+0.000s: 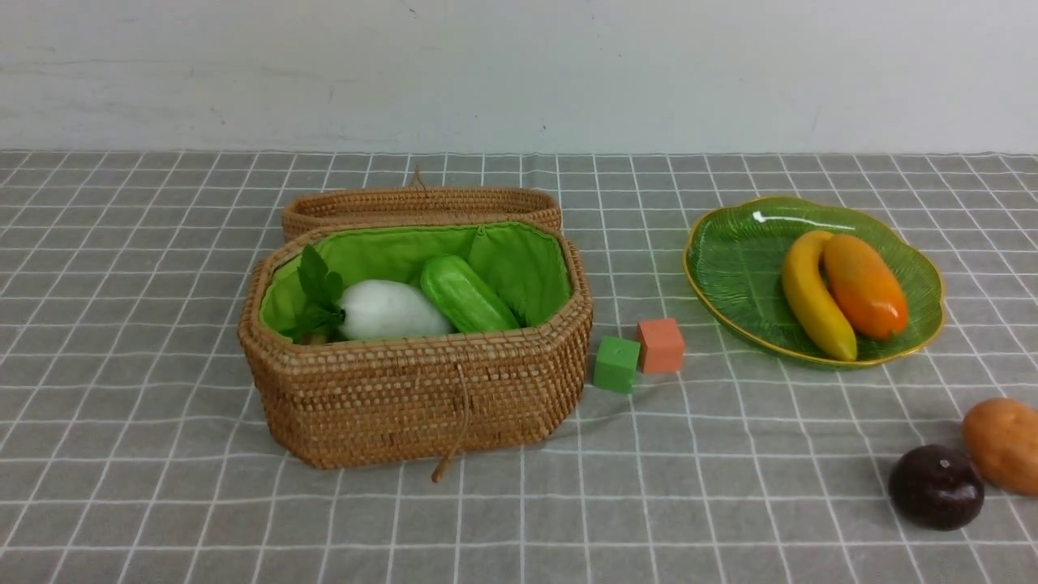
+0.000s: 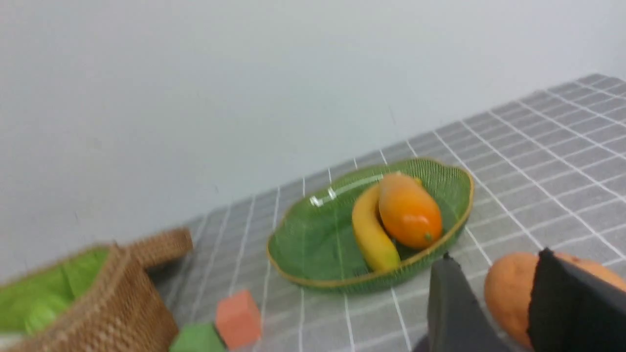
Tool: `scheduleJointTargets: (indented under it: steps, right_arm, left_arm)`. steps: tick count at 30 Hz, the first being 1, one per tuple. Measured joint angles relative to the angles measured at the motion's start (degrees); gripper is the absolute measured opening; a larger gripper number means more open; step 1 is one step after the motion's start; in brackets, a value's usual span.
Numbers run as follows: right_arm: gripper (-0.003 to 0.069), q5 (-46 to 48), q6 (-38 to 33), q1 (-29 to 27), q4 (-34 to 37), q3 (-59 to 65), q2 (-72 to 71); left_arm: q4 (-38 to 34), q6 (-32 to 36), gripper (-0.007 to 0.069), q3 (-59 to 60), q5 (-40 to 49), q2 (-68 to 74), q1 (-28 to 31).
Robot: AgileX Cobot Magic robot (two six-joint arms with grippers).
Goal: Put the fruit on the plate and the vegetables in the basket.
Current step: Use the right arm to grab a mangosteen and put it into the right plate
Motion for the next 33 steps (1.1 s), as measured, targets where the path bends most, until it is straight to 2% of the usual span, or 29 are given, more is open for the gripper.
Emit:
scheduleJointTargets:
  steps: [3, 7, 12, 13, 15, 19, 29, 33]
  right_arm:
    - [0.0241, -3.0, 1.3, 0.0, 2.3, 0.0, 0.0]
    - [0.0241, -1.6, 1.7, 0.0, 4.2, -3.0, 0.0]
    - [0.0241, 2.9, 0.9, 0.0, 4.0, -14.5, 3.1]
    - [0.0241, 5.9, 0.3, 0.0, 3.5, -19.3, 7.1]
    - [0.0241, 8.8, -0.4, 0.0, 2.8, -22.4, 10.5]
    - [0.0241, 20.5, -2.1, 0.0, -0.3, -30.1, 23.7]
    - [0.0256, 28.3, -2.4, 0.0, -1.4, -32.8, 44.7]
    - [0.0333, 31.8, -2.5, 0.0, -2.4, -37.8, 52.6]
  left_arm:
    - [0.0, 0.0, 0.0058, 0.0, 0.0, 0.0, 0.0]
    - [0.0, 0.0, 0.0061, 0.0, 0.0, 0.0, 0.0]
    - [0.0, 0.0, 0.0071, 0.0, 0.0, 0.0, 0.0]
    - [0.0, 0.0, 0.0072, 0.0, 0.0, 0.0, 0.0]
    - [0.0, 0.0, 0.0073, 0.0, 0.0, 0.0, 0.0]
    - [0.0, 0.0, 0.0076, 0.0, 0.0, 0.0, 0.0]
    - [0.0, 0.0, 0.0081, 0.0, 0.0, 0.0, 0.0]
    - [0.0, 0.0, 0.0085, 0.0, 0.0, 0.0, 0.0]
